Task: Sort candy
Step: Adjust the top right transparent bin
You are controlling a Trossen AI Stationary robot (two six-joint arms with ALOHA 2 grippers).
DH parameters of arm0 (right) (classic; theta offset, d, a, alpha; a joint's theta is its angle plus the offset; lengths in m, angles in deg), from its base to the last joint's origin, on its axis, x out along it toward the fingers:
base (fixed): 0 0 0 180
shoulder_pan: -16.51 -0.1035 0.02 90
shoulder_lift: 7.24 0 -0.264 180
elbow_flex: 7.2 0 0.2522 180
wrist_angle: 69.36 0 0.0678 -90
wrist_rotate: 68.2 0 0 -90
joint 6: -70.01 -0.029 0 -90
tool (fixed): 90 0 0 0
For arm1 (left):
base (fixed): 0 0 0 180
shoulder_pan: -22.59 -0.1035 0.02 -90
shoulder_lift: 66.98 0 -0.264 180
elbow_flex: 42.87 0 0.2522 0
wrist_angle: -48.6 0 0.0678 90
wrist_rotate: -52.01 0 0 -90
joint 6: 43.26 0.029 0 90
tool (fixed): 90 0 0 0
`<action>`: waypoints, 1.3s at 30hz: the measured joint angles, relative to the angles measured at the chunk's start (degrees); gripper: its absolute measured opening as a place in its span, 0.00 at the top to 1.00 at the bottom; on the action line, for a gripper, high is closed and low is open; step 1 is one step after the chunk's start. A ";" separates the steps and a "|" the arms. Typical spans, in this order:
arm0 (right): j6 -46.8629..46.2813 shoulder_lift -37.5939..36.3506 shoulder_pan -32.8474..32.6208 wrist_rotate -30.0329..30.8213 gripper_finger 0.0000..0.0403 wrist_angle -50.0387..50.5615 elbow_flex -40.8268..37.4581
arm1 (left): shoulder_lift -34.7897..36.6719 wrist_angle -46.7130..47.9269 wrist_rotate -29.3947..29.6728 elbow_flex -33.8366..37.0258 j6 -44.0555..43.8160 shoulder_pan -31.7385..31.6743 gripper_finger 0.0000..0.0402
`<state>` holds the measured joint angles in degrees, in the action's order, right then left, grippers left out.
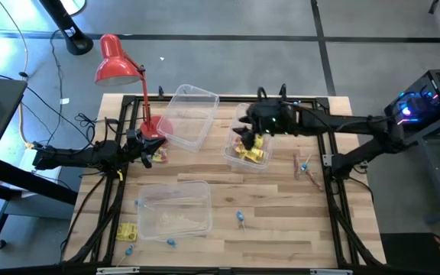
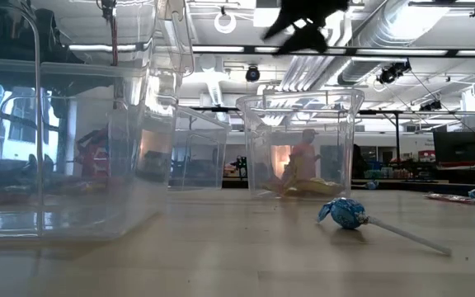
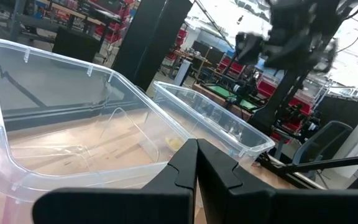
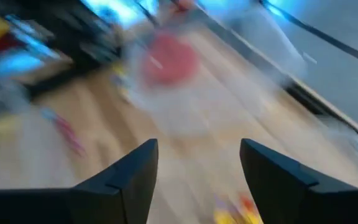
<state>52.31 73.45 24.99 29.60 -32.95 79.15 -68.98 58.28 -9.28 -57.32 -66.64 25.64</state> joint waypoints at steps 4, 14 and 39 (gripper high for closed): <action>2.85 7.17 0.82 -1.85 0.46 -0.51 6.58 | 0.01 -0.01 0.00 0.01 0.00 -0.02 1.00; 7.72 20.86 -2.90 -8.64 0.96 6.56 15.30 | 0.00 0.00 0.00 0.02 0.00 0.00 1.00; 15.78 15.57 2.29 6.83 1.00 38.97 15.31 | 0.01 -0.01 0.01 0.01 0.00 -0.01 1.00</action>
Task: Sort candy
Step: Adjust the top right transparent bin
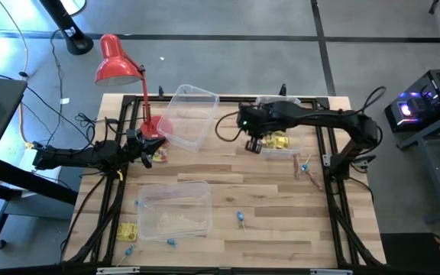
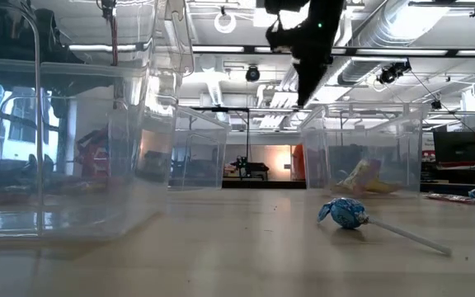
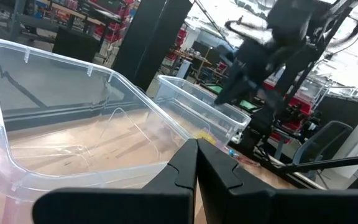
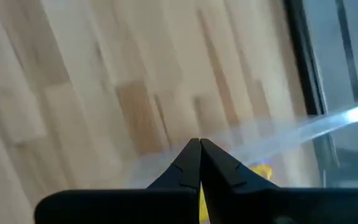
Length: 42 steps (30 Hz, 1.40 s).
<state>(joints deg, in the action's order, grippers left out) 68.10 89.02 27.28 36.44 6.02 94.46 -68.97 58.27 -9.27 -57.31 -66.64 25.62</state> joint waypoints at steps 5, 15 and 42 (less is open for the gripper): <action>-4.10 -4.79 -1.41 -9.09 1.00 -7.93 0.11 | 0.01 0.00 -0.01 0.00 0.00 0.01 1.00; -14.43 -5.92 -14.07 -22.89 1.00 -0.67 -4.94 | 0.00 0.00 -0.03 0.00 0.00 0.01 1.00; -27.85 -20.34 33.86 16.68 1.00 1.08 -17.02 | -0.01 0.00 -0.01 0.00 0.00 0.00 1.00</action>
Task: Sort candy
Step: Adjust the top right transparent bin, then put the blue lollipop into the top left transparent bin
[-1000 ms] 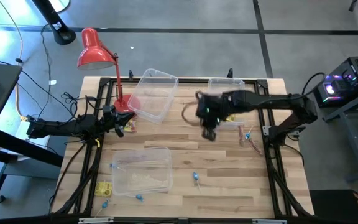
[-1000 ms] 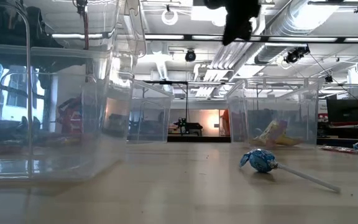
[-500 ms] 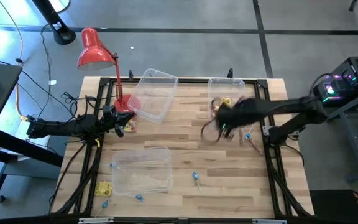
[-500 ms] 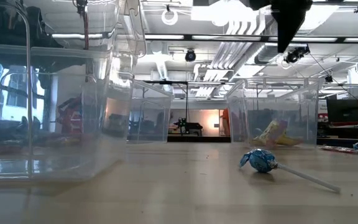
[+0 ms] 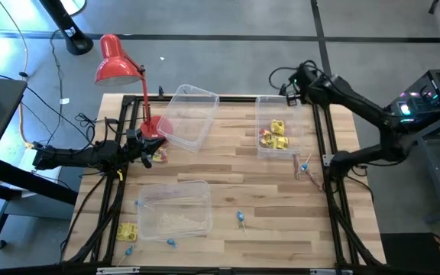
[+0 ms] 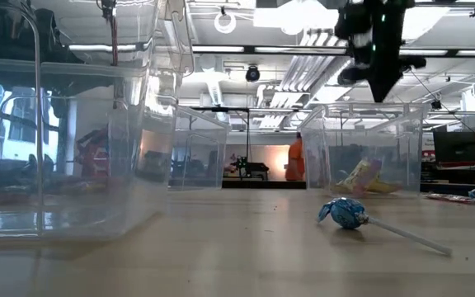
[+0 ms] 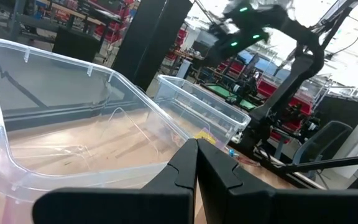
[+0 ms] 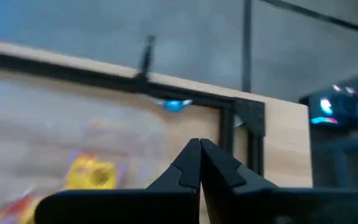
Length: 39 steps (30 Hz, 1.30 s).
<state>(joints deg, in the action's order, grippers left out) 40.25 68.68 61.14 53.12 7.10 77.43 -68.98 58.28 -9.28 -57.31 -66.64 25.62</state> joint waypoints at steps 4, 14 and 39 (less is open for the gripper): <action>0.99 2.69 7.93 -5.57 1.00 -6.83 -4.45 | 0.00 0.00 0.00 -0.01 0.00 0.02 1.00; 10.44 5.54 9.93 -17.15 1.00 -2.59 -7.15 | 0.00 0.00 0.00 0.00 0.00 0.01 1.00; -12.27 7.50 6.84 -14.99 1.00 -17.30 -7.08 | 0.02 0.00 0.00 -0.01 0.00 0.00 1.00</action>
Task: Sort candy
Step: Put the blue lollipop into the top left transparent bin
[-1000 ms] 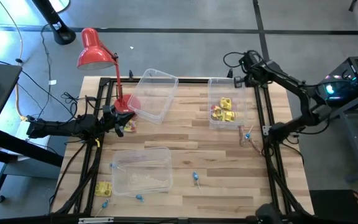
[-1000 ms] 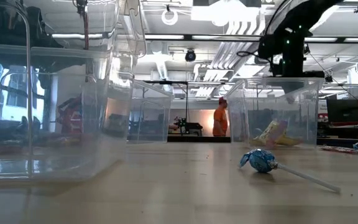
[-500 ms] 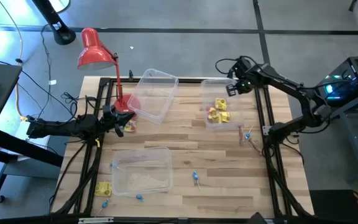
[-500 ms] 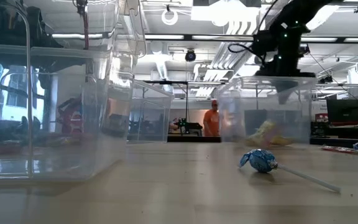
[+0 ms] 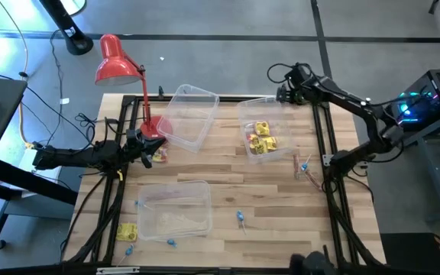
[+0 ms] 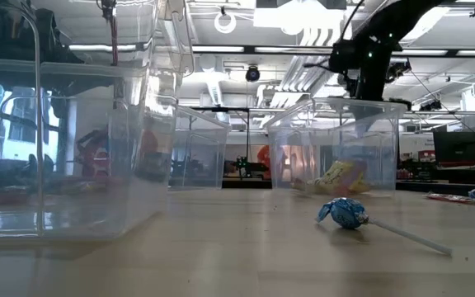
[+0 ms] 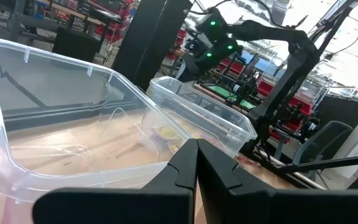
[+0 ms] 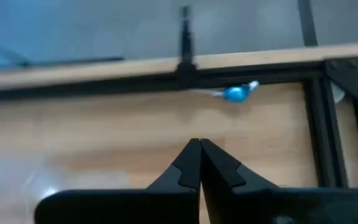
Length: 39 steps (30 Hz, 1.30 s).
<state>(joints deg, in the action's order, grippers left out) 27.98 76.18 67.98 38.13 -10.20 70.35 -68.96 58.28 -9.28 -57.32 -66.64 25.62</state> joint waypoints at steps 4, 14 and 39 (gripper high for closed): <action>-6.50 3.76 2.31 0.01 1.00 -1.24 0.00 | 0.00 0.00 0.00 0.01 0.00 0.02 1.00; -5.40 14.76 8.49 -5.90 1.00 -13.59 0.00 | -0.01 0.00 0.00 0.00 0.00 0.01 1.00; 11.20 21.09 14.17 -5.88 0.45 -11.67 1.25 | 0.00 0.00 0.00 0.00 0.00 0.02 1.00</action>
<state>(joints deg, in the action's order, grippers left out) 39.18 97.26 82.16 32.25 -21.86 71.60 -68.96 58.27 -9.28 -57.32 -66.64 25.64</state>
